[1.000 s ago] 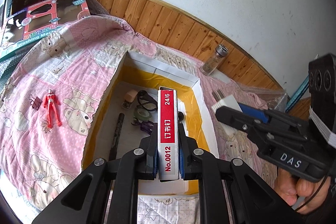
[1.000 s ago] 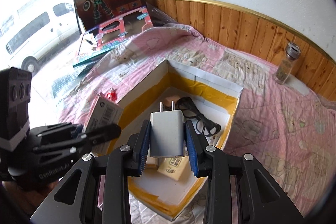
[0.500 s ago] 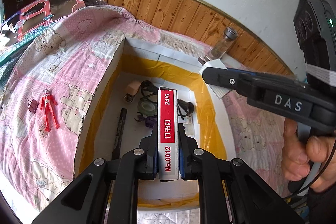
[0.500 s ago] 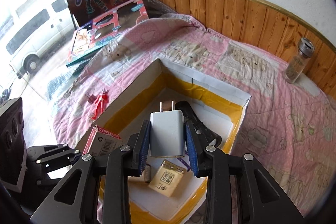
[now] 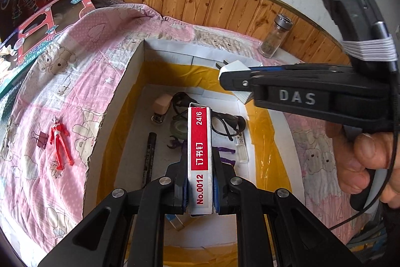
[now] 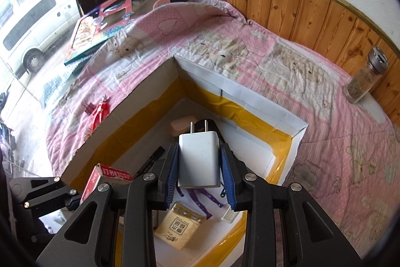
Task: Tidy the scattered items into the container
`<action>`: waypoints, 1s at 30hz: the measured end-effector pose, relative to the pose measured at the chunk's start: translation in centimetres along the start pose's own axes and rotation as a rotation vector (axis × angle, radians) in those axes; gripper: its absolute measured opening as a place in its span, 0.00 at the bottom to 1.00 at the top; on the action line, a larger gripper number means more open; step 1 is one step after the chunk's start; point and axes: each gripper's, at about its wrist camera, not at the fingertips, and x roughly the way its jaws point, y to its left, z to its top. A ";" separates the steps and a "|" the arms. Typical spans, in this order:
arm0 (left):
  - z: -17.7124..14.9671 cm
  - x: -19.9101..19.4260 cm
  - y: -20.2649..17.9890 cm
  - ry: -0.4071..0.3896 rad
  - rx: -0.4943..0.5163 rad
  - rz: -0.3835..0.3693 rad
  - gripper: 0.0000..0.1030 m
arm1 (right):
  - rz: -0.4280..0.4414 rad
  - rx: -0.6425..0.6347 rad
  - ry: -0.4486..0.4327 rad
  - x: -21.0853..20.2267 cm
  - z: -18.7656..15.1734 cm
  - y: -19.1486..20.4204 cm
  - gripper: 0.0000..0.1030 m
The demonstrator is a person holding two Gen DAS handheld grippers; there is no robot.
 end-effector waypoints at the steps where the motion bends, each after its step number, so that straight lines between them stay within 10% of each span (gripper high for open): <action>1: 0.1 0.1 -0.1 0.001 0.001 -0.001 0.15 | -0.001 -0.001 0.004 0.2 0.2 -0.1 0.33; 15: 1.6 1.7 0.9 0.023 -0.064 -0.072 0.16 | -0.020 -0.025 0.065 3.6 1.0 -1.7 0.34; 18: 1.9 2.6 2.3 0.040 -0.111 -0.050 0.59 | -0.061 -0.029 0.065 3.9 0.7 -2.3 0.47; 30: 0.7 -3.3 3.0 -0.048 -0.115 -0.002 0.60 | -0.026 -0.099 -0.017 -2.5 -3.4 -0.1 0.49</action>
